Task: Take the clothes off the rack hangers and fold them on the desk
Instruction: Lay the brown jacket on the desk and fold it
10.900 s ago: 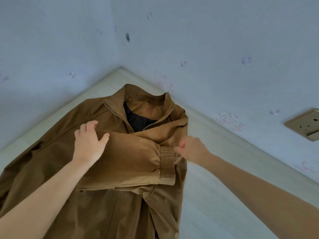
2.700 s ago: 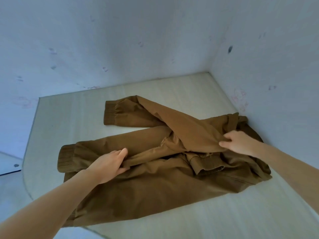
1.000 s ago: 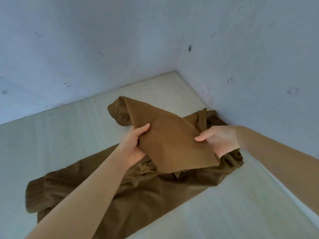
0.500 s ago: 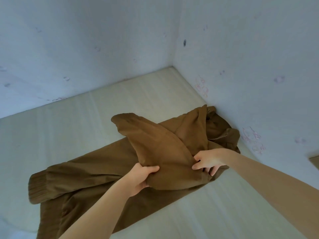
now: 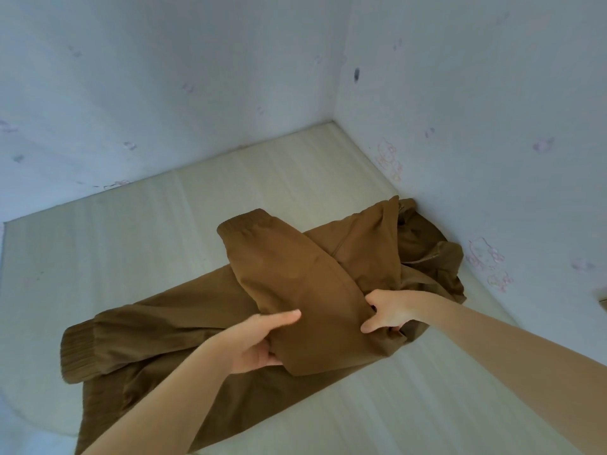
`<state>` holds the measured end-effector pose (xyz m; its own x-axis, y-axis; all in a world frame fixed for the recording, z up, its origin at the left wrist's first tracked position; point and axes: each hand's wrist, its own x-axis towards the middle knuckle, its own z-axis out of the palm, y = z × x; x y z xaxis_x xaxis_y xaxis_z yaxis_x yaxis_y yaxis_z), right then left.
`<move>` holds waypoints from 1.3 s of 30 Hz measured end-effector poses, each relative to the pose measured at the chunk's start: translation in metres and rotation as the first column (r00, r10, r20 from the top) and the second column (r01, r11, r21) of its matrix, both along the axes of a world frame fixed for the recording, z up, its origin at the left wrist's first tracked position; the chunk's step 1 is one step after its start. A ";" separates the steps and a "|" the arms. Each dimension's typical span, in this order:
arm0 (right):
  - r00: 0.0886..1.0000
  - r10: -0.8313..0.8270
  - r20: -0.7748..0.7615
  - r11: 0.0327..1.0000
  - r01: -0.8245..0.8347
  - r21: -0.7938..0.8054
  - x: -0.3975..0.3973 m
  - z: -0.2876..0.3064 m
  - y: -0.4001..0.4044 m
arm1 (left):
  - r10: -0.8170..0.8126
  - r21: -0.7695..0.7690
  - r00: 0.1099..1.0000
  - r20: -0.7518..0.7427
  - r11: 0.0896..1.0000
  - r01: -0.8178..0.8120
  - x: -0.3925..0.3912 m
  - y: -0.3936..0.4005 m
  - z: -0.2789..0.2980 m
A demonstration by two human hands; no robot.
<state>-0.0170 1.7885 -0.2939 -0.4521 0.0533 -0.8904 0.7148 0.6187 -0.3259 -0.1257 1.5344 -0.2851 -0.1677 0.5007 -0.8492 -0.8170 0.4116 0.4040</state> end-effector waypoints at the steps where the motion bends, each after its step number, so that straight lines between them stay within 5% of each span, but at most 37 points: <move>1: 0.998 0.049 -0.034 0.998 -0.047 0.045 -0.002 0.000 -0.002 | 0.000 0.001 1.000 -0.005 1.000 0.000 -0.009 -0.002 0.002; 3: 0.964 0.140 -0.224 0.974 -0.094 0.207 -0.010 0.006 -0.005 | -0.019 -0.037 0.997 -0.078 0.999 0.016 -0.031 -0.004 0.004; 6: 0.783 0.214 -0.584 0.910 0.057 0.410 -0.027 0.021 -0.013 | 0.005 -0.127 0.976 -0.218 0.991 -0.034 -0.064 -0.007 0.006; 9: 0.679 0.061 -0.732 0.944 0.199 0.263 -0.052 0.029 -0.025 | 0.136 -0.128 0.941 -0.309 0.975 -0.183 -0.094 -0.006 0.003; 14: 0.856 -0.328 -0.400 0.926 0.208 -0.314 -0.085 0.024 -0.042 | 0.354 -0.062 0.866 -0.354 0.915 -0.399 -0.129 0.007 -0.012; 22: 0.867 -0.498 -0.021 0.758 0.423 -0.497 -0.100 -0.005 -0.028 | 0.349 0.041 0.768 -0.538 0.920 -0.390 -0.151 0.028 -0.013; 27: 0.817 -0.550 0.172 0.636 0.543 -0.549 -0.110 -0.004 -0.018 | 0.083 0.062 0.414 -0.907 0.996 -0.064 -0.137 0.021 0.016; 31: 0.700 -0.691 0.179 0.531 0.660 -0.531 -0.107 0.001 -0.010 | -0.114 -0.091 0.051 -0.992 0.943 0.321 -0.117 0.014 0.029; 36: 0.638 -0.766 0.085 0.536 0.705 -0.464 -0.088 0.022 0.003 | -0.328 -0.465 -0.332 -0.884 0.542 0.700 -0.079 -0.010 0.020; 39: 0.734 -0.679 0.027 0.674 0.637 -0.373 -0.071 0.033 -0.004 | -0.368 -0.714 -0.613 -0.699 0.302 0.632 -0.065 -0.024 -0.001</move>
